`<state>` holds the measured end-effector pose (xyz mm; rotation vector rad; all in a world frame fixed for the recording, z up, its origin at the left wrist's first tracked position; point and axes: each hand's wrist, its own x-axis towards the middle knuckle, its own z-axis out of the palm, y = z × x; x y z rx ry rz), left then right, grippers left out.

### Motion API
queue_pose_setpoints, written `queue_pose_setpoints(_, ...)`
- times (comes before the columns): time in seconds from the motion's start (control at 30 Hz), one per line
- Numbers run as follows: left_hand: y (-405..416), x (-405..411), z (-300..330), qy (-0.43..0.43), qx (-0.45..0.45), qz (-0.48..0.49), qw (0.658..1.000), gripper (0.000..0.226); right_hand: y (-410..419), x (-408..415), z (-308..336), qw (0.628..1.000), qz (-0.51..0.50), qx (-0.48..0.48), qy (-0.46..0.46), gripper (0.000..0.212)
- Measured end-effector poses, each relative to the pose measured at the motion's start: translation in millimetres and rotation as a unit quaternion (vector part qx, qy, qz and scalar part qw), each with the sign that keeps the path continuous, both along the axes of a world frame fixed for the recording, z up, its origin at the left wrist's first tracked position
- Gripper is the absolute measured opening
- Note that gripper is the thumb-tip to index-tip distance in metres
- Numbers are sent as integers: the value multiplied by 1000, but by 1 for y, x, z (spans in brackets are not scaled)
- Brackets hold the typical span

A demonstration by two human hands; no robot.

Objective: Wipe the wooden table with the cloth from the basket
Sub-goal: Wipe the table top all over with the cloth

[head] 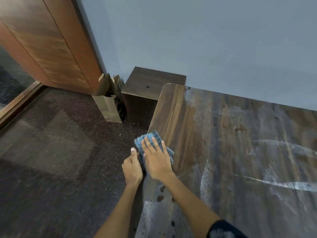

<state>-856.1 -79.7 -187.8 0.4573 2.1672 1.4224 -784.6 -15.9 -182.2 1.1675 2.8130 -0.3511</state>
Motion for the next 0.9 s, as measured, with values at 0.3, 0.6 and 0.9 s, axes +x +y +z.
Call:
queue_pose_setpoints(0.3, -5, 0, -4, -2, 17, 13, 1000, 75, 2, 99, -6, 999, -31, 9, -22, 46)
queue_pose_setpoints(0.6, -13, 3, 0, -14, 24, 13, 1000, 78, 38, 2, 5, 995, -94, -12, 0, 55)
queue_pose_setpoints(0.9, -15, 3, -1, -10, 29, 11, 999, 84, -39, 99, -12, 1000, -13, 21, 18, 51)
